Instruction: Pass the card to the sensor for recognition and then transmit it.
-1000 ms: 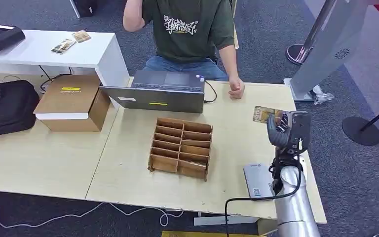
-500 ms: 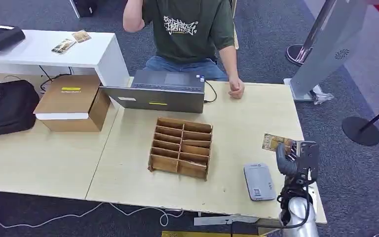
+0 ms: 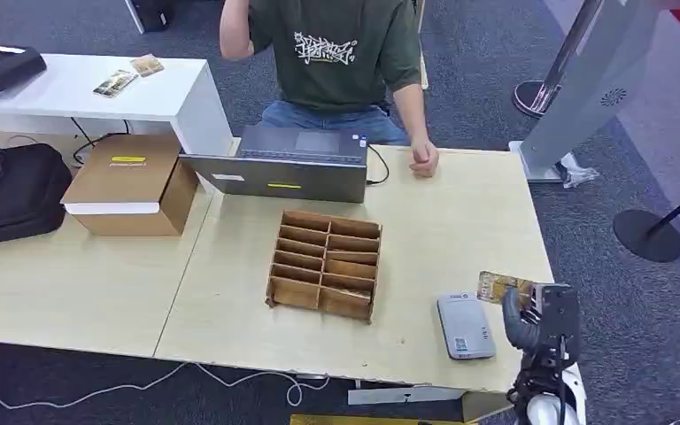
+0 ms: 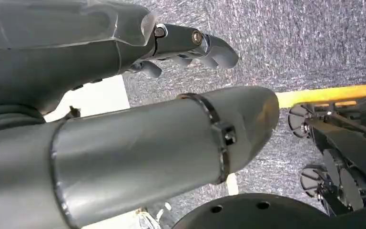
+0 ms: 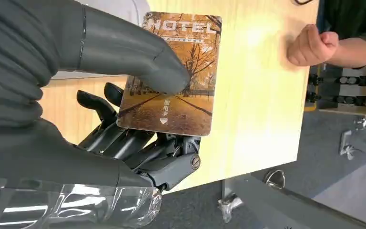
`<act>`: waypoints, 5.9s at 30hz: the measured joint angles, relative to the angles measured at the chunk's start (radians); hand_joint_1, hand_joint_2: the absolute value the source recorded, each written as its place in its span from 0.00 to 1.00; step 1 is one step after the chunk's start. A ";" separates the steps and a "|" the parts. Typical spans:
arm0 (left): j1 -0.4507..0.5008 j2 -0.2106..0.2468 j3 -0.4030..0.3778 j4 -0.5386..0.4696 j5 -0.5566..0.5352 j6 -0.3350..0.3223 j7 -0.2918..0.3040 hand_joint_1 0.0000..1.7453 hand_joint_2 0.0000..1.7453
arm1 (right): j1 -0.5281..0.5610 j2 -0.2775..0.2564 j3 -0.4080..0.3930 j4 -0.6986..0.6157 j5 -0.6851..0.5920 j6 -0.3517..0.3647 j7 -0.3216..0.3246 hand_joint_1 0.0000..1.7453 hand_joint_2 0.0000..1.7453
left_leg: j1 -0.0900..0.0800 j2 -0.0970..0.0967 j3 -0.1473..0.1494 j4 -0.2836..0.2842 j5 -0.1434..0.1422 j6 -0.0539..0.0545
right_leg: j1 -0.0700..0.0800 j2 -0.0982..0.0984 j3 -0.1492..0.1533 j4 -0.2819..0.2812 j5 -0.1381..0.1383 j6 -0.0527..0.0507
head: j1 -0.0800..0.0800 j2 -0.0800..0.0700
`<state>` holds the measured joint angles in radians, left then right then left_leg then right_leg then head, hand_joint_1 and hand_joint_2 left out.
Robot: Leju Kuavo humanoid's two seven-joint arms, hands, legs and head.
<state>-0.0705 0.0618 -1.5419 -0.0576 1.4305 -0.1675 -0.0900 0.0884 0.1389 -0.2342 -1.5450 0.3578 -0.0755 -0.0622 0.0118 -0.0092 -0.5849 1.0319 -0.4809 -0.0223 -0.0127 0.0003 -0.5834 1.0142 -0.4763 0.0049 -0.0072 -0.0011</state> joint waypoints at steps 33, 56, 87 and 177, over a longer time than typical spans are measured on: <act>-0.002 0.006 0.000 0.000 0.015 0.000 0.003 0.00 0.00 | 0.028 -0.001 -0.069 0.040 0.119 0.061 0.043 1.00 1.00 | 0.000 0.000 0.000 0.000 0.000 0.000 | 0.000 0.000 0.000 0.000 0.000 0.000 | 0.000 0.000; -0.002 0.006 0.000 0.000 0.018 -0.003 0.003 0.00 0.00 | 0.016 0.014 -0.063 0.056 0.176 0.108 0.080 1.00 1.00 | 0.000 0.000 0.000 0.000 0.000 0.000 | 0.000 0.000 0.000 0.000 0.000 0.000 | 0.000 0.000; -0.011 0.015 0.000 0.000 -0.020 0.012 0.017 0.00 0.00 | -0.032 -0.067 0.011 0.134 0.240 0.138 0.114 1.00 1.00 | 0.000 0.000 0.000 0.000 0.000 0.000 | 0.000 0.000 0.000 0.000 0.000 0.000 | 0.000 0.000; -0.004 -0.006 0.000 0.000 0.050 -0.004 -0.015 0.00 0.00 | -0.163 -0.424 0.674 0.126 1.215 -0.382 0.736 1.00 1.00 | 0.000 0.001 0.001 0.001 0.000 0.003 | 0.000 0.000 0.002 -0.001 0.001 0.001 | 0.000 0.000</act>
<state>-0.0740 0.0557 -1.5419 -0.0576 1.4809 -0.1717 -0.1045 -0.0749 -0.2854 0.4395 -1.4190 1.5732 -0.4574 0.6741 0.0114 -0.0079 -0.5841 1.0325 -0.4813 -0.0196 -0.0132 0.0008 -0.5819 1.0131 -0.4751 0.0063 -0.0069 -0.0011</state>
